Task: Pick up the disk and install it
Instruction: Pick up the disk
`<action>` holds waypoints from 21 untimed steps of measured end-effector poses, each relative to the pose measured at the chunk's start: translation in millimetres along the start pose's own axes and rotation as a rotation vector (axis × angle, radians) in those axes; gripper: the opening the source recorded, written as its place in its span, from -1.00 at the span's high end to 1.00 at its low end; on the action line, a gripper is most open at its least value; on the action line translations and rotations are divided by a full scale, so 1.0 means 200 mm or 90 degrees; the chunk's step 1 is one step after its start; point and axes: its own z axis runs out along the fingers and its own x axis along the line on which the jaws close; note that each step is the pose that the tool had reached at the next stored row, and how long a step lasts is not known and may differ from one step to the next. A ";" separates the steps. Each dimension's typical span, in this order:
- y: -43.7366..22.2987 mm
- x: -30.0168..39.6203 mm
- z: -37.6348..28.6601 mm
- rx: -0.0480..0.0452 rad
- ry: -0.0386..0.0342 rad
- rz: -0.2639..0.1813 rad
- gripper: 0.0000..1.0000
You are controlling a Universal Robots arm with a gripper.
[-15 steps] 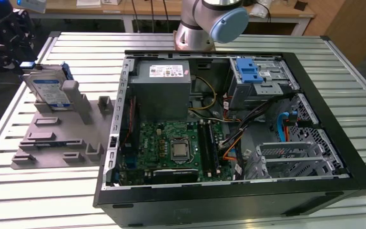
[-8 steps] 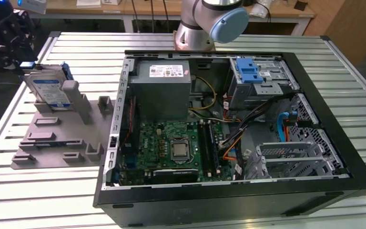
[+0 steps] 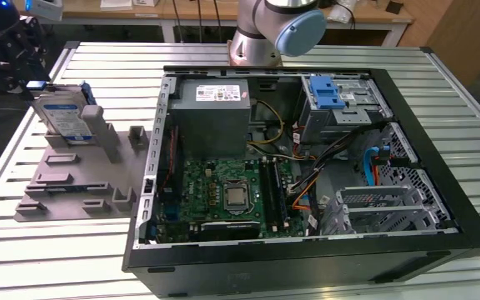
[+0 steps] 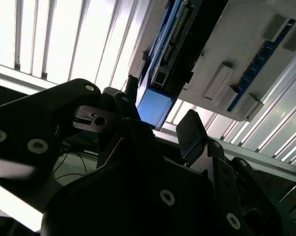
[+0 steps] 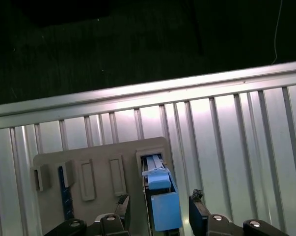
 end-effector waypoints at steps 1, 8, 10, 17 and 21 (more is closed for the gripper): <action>0.000 0.000 0.002 -0.0001 0.0002 -0.010 -0.18; -0.001 0.000 0.029 -0.0003 0.0005 -0.028 -0.18; -0.001 0.000 0.036 -0.0003 0.0006 -0.028 -0.18; -0.001 0.001 0.047 -0.0003 0.0006 -0.028 -0.01; -0.001 0.001 0.054 -0.0003 0.0006 -0.028 -0.01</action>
